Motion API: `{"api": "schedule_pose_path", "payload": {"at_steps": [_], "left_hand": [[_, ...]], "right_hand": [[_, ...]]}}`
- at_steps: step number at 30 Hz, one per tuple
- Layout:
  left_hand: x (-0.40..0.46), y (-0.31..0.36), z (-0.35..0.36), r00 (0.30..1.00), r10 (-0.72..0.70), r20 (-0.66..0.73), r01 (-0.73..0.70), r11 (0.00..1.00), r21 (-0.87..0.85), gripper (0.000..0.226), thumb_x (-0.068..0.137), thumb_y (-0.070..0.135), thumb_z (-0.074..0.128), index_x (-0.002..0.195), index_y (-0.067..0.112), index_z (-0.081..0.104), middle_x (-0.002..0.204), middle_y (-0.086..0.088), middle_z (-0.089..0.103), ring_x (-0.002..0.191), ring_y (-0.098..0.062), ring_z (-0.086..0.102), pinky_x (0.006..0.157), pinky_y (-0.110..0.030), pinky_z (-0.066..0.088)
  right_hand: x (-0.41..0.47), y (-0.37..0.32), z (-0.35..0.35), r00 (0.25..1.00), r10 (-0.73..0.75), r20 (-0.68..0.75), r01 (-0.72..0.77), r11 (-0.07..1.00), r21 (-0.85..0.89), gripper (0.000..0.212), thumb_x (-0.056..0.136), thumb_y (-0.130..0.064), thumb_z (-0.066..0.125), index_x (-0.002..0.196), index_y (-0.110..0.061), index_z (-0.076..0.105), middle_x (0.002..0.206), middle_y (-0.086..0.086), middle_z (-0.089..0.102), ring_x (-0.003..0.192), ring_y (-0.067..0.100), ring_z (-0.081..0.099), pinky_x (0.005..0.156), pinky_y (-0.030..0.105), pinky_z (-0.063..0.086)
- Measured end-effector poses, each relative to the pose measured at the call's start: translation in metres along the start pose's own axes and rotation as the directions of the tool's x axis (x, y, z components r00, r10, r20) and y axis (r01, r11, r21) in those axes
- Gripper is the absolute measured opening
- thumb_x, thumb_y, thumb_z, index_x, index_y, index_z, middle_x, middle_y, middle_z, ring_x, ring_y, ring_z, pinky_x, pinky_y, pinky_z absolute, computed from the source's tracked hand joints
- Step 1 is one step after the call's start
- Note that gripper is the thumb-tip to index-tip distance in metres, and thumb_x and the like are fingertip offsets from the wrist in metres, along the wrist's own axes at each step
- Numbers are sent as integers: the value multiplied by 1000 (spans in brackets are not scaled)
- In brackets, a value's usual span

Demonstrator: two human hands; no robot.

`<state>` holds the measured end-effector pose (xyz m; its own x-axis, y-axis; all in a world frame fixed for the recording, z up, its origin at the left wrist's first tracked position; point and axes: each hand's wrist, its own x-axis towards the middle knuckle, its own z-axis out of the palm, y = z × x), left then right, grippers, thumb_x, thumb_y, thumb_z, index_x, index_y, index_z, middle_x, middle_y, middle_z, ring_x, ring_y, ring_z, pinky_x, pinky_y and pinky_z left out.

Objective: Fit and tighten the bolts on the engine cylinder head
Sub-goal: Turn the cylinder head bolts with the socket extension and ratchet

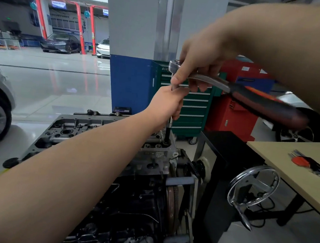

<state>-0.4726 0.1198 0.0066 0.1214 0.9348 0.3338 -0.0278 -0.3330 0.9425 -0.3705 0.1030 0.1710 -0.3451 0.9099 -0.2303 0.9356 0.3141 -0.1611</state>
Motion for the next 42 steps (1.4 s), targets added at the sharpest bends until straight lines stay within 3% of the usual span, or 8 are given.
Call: {"api": "schedule_pose_path", "payload": {"at_steps": [9, 16, 21, 24, 27, 30, 34, 42], "left_hand": [[-3, -1, 0, 1000, 1, -18, -1, 1000, 29, 32, 102, 24, 58, 76, 21, 39, 56, 0, 39, 48, -16, 33, 50, -30, 36], [2, -7, 0, 993, -3, -120, 0, 1000, -28, 22, 102, 24, 53, 83, 18, 44, 55, 1, 38, 47, -16, 33, 49, -31, 38], [2, -9, 1, 995, 19, -99, -20, 1000, -11, 23, 101, 27, 54, 83, 16, 45, 56, -1, 39, 49, -18, 34, 48, -30, 37], [1, -9, 1, 997, 24, -76, -25, 1000, -10, 23, 101, 28, 55, 85, 15, 45, 58, -2, 39, 50, -18, 34, 48, -31, 36], [-1, -8, 0, 998, 18, -54, -19, 1000, -17, 22, 102, 26, 55, 86, 16, 44, 60, -3, 38, 52, -19, 32, 50, -32, 35], [-1, -8, -1, 999, 7, -39, -8, 999, -31, 24, 101, 24, 55, 82, 20, 42, 61, -3, 35, 52, -19, 29, 51, -32, 32], [-1, -7, 0, 999, -4, -51, 2, 999, -45, 28, 101, 22, 55, 78, 22, 40, 59, -2, 34, 50, -18, 27, 50, -31, 31], [-3, -8, 0, 998, 0, -59, -3, 999, -51, 27, 102, 22, 54, 79, 21, 40, 59, -3, 33, 49, -17, 27, 48, -30, 32]], "right_hand": [[7, 5, 2, 963, -195, -187, 117, 925, -362, 54, 83, -7, 81, 127, -33, 62, 112, 0, 71, 104, 27, 67, 96, 47, 54], [3, 25, 13, 890, -253, -380, 234, 968, -97, 47, 84, -30, 85, 127, -21, 69, 81, 1, 79, 67, 15, 76, 52, 23, 56], [-4, 38, 36, 781, -307, -544, 201, 948, -247, 53, 87, -49, 77, 134, -28, 65, 106, 1, 77, 69, 13, 74, 68, 21, 51], [-12, 36, 43, 766, -339, -546, 216, 936, -279, 44, 92, -49, 72, 128, -23, 68, 104, 3, 75, 87, 19, 73, 84, 39, 56], [-17, 30, 43, 786, -323, -526, 202, 940, -275, 34, 99, -55, 57, 111, -27, 71, 70, -10, 71, 59, 3, 65, 57, 29, 43], [-18, 28, 42, 761, -293, -579, 167, 951, -262, 39, 100, -58, 53, 109, -26, 74, 57, -8, 68, 56, 3, 64, 57, 27, 39], [-17, 28, 49, 653, -329, -682, 143, 938, -316, 39, 95, -52, 65, 114, -20, 76, 83, -5, 68, 85, 20, 66, 81, 37, 54], [-21, 27, 57, 613, -346, -711, 87, 923, -374, 40, 95, -56, 64, 114, -22, 73, 100, 8, 73, 93, 31, 65, 82, 43, 55]]}}
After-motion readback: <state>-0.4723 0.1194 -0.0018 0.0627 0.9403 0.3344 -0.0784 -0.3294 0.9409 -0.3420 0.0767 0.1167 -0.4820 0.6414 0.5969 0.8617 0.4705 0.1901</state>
